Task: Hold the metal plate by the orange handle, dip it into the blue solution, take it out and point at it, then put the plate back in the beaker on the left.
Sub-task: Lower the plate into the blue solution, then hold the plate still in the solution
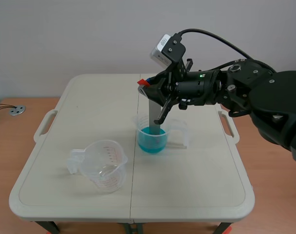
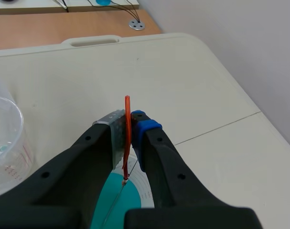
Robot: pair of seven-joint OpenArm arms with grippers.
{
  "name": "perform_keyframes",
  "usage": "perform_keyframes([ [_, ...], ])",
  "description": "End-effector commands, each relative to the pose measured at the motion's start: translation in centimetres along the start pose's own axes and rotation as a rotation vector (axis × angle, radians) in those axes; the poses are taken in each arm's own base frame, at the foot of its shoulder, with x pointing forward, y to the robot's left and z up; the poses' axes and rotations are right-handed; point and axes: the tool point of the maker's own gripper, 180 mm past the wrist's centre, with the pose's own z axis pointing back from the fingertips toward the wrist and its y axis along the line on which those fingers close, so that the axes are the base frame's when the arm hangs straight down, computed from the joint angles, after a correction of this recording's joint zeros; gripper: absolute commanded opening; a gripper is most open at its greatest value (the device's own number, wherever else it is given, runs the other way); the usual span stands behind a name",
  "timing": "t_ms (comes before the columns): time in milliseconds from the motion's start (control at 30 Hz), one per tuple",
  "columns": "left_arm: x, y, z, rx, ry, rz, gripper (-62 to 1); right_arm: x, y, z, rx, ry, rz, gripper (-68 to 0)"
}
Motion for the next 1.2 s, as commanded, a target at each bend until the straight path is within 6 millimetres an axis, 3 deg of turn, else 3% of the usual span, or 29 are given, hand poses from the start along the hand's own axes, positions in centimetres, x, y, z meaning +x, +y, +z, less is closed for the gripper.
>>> perform_keyframes([
  [0, 0.42, 0.0, 0.07, -0.006, -0.01, -0.007, -57.9, 0.64, -1.1, 0.02, -0.014, -0.003, 0.025, -66.2],
  [1167, 0.43, 0.0, 0.07, -0.006, -0.01, -0.007, -57.9, -0.06, -1.1, 0.11, -0.014, 0.018, 0.026, -66.2],
])
